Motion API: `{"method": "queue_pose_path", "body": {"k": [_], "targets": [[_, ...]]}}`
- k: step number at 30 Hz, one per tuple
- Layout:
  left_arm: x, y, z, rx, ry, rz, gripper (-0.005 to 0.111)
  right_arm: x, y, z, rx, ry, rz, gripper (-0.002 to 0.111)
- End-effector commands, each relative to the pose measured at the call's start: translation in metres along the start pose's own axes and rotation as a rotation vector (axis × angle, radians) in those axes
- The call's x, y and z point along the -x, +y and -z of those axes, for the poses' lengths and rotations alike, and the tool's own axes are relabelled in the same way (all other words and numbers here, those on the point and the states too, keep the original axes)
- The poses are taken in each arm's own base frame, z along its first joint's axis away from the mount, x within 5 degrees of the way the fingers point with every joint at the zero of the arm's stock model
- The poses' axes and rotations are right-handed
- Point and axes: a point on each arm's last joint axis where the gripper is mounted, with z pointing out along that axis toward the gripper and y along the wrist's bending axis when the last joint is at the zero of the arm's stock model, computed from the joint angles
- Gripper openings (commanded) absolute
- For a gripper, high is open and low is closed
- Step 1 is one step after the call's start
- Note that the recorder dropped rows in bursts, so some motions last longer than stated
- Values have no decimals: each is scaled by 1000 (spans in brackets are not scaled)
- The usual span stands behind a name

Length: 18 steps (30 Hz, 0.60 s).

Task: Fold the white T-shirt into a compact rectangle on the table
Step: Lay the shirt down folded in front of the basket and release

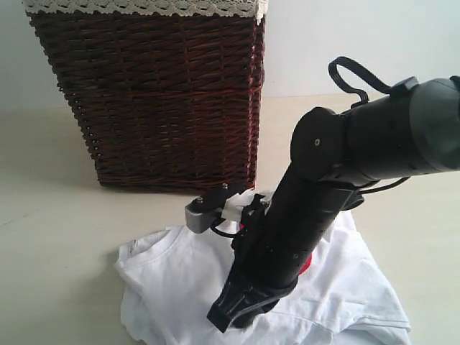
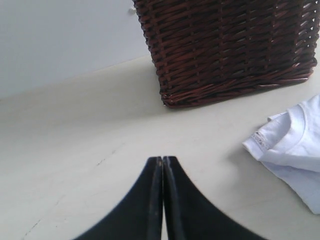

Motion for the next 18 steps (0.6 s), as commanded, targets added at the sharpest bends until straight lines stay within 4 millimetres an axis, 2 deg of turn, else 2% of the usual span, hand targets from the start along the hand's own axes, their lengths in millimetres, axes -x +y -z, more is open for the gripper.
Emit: {"method": "queue_pose_path", "body": {"k": [1, 6, 9, 11, 14, 16, 18], "targets": [[0, 0, 0, 4, -8, 6, 3, -7, 6, 2, 53, 78, 18, 0], [0, 0, 0, 4, -8, 6, 3, -2, 1, -1, 17, 30, 12, 0], [0, 0, 0, 4, -8, 6, 3, 3, 5, 15, -25, -64, 37, 0], [0, 0, 0, 4, -8, 6, 3, 7, 14, 44, -77, -199, 77, 0], [0, 0, 0, 4, -8, 6, 3, 14, 26, 106, -268, -529, 188, 0], [0, 0, 0, 4, -8, 6, 3, 8, 31, 154, -399, -723, 249, 0], [0, 0, 0, 4, -8, 6, 3, -6, 28, 195, -515, -817, 277, 0]]}}
